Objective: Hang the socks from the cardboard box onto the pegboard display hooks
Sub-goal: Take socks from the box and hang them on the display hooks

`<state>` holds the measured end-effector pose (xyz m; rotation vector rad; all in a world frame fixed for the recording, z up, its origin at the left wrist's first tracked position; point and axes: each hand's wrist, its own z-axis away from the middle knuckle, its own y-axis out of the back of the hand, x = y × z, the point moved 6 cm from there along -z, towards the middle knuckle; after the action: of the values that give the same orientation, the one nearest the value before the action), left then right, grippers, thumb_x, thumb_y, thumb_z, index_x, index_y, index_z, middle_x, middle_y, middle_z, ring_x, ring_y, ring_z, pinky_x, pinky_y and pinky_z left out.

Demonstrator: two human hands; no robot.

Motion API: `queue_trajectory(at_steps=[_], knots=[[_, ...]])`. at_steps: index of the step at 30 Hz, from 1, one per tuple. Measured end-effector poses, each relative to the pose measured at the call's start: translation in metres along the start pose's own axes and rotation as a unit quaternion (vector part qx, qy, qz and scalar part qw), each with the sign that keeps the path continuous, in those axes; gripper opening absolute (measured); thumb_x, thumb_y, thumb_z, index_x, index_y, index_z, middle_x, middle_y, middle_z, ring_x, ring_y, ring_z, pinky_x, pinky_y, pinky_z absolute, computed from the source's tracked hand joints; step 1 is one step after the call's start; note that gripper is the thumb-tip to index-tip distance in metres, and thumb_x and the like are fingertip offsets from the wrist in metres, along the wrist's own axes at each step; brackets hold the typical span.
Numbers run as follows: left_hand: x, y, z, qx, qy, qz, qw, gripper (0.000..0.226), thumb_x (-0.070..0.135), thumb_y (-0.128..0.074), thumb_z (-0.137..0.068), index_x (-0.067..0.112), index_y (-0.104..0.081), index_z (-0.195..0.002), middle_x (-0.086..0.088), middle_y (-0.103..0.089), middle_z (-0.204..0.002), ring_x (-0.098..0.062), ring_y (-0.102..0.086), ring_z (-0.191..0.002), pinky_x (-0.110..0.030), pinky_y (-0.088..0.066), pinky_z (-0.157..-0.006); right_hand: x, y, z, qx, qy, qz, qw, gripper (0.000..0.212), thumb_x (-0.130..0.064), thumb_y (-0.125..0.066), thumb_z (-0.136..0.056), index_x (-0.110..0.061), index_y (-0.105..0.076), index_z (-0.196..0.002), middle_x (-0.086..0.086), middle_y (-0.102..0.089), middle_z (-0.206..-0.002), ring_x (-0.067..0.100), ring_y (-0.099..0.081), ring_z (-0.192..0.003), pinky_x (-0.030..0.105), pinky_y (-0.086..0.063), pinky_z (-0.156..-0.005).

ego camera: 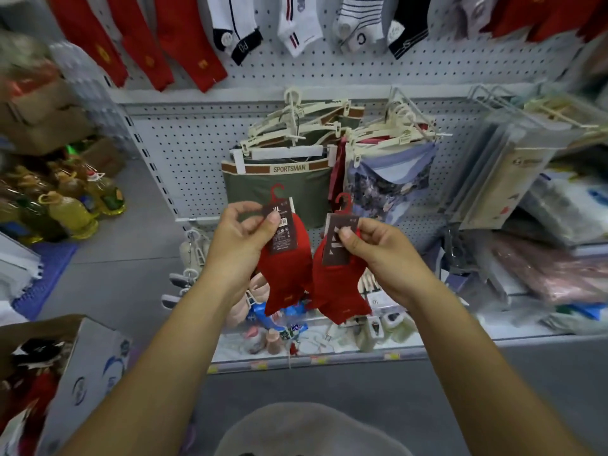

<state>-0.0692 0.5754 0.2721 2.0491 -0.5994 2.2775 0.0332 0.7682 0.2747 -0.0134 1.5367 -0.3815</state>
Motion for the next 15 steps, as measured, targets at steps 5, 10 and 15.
queue_trajectory(at_steps=[5,10,15], knots=[[0.011,-0.021,0.007,0.006,-0.076,-0.085,0.993,0.011,0.013,-0.066,-0.097,0.019,-0.064,-0.106,0.006,-0.078,-0.091,-0.003,-0.073,-0.084,-0.017,-0.056,-0.068,-0.006,-0.026,-0.011,-0.045,-0.001,-0.069,0.997,0.036,-0.017,-0.066,-0.085,-0.003,-0.067,-0.118,0.015,-0.075,-0.108,0.02,-0.072,-0.094,0.029,-0.06,-0.086],[-0.014,-0.047,0.03,-0.014,0.058,0.016,0.998,0.048,0.054,-0.052,-0.094,0.015,-0.076,-0.108,-0.013,-0.078,-0.105,-0.026,-0.075,-0.101,-0.037,-0.06,-0.088,0.003,-0.033,-0.014,-0.027,-0.001,-0.059,0.998,0.024,-0.009,-0.063,-0.092,-0.003,-0.068,-0.116,0.015,-0.075,-0.108,0.019,-0.072,-0.095,0.028,-0.059,-0.089],[-0.014,-0.039,0.032,0.0,0.063,0.085,0.994,0.027,0.023,-0.055,-0.102,0.004,-0.07,-0.113,-0.019,-0.076,-0.11,-0.027,-0.075,-0.098,-0.032,-0.062,-0.08,0.0,-0.024,-0.016,-0.029,-0.005,-0.039,0.999,0.023,-0.013,-0.064,-0.092,-0.007,-0.068,-0.114,0.013,-0.075,-0.11,0.021,-0.071,-0.101,0.03,-0.057,-0.094]])
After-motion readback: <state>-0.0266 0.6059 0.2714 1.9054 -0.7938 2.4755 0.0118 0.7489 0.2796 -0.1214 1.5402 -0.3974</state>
